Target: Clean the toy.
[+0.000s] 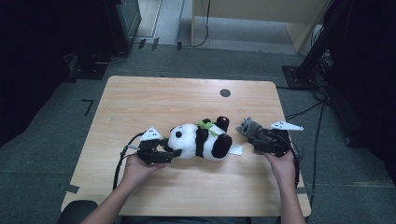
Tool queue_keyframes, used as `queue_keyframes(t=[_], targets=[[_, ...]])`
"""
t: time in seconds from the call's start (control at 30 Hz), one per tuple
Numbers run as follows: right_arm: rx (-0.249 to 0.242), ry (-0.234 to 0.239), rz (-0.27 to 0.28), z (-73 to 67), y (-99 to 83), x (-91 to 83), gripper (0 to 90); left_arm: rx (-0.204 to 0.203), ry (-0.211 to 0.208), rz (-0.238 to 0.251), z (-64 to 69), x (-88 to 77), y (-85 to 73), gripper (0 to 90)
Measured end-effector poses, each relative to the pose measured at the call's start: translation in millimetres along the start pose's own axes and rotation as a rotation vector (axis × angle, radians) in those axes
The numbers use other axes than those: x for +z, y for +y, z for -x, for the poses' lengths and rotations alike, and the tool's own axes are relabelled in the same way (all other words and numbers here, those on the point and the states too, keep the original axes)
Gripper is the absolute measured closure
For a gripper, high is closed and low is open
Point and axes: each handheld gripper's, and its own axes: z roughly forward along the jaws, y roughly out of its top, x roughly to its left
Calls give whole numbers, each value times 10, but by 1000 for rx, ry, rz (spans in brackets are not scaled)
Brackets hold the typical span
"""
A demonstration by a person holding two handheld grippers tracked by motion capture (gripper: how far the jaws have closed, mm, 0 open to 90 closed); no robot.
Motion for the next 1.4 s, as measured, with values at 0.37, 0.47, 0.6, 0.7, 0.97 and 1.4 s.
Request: queue_keyframes(t=[0.37,0.47,0.6,0.7,0.97,1.4], targets=[[-46,164,42,-394,-12,-22,0,0,-8,-16,-18,1,38,279],[-74,195,24,-486,-37,12,0,-2,-10,-16,-24,3,41,277],[-105,233,16,-606,-43,42,0,-1,-11,-16,-24,4,42,277],[-135,272,18,-690,-34,68,0,0,-10,-14,-26,7,40,276],[-202,332,17,-839,-22,211,0,4,-12,-7,-33,15,35,269],[-273,291,-65,-968,-6,525,0,4,-10,7,-44,42,36,266]])
